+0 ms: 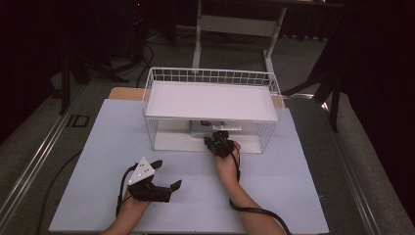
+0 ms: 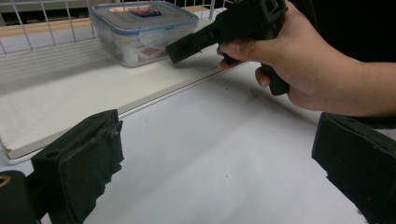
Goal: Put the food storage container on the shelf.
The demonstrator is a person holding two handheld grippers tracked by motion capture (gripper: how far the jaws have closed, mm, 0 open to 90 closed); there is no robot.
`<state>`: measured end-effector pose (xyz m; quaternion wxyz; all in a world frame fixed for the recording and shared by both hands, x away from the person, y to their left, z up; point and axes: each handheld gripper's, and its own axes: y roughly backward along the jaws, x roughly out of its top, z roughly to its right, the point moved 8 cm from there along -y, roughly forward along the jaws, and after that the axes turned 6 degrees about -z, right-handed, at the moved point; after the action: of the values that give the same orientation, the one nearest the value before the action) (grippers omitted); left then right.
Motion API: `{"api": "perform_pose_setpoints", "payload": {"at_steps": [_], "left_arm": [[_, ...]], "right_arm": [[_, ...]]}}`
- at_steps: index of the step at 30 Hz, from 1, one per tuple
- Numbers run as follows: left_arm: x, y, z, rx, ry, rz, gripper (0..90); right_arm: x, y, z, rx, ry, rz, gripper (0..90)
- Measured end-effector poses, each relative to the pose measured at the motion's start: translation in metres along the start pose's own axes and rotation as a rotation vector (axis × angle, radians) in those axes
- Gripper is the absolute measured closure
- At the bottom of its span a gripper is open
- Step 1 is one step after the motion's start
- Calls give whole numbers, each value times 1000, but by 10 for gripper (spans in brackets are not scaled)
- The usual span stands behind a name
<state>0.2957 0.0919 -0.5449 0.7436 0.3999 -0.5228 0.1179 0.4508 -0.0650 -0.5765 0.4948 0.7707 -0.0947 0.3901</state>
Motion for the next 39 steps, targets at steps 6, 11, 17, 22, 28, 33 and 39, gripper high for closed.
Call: {"api": "perform_pose_setpoints", "payload": {"at_steps": [6, 11, 17, 22, 28, 33, 39], "left_arm": [[2, -1, 2, -4, 3, 6, 28], [3, -2, 2, -3, -6, 5, 28], [4, 0, 3, -29, -4, 21, 28], [9, 2, 5, -32, -20, 45, 28], [11, 3, 6, -42, -22, 49, 28], [14, 3, 7, -44, -25, 53, 28], [14, 4, 9, -39, -39, 54, 28]], "right_arm": [[0, 0, 5, -39, -7, -11, 899], [-3, 4, 6, -29, 14, 2, 896], [-13, 19, 1, 5, 20, 20, 818], [-22, 37, -1, 15, 64, 38, 732], [-34, 59, -2, 17, 107, 51, 451], [-46, 75, -6, 85, 117, 53, 234], [-58, 89, -4, 83, 140, 62, 160]]}}
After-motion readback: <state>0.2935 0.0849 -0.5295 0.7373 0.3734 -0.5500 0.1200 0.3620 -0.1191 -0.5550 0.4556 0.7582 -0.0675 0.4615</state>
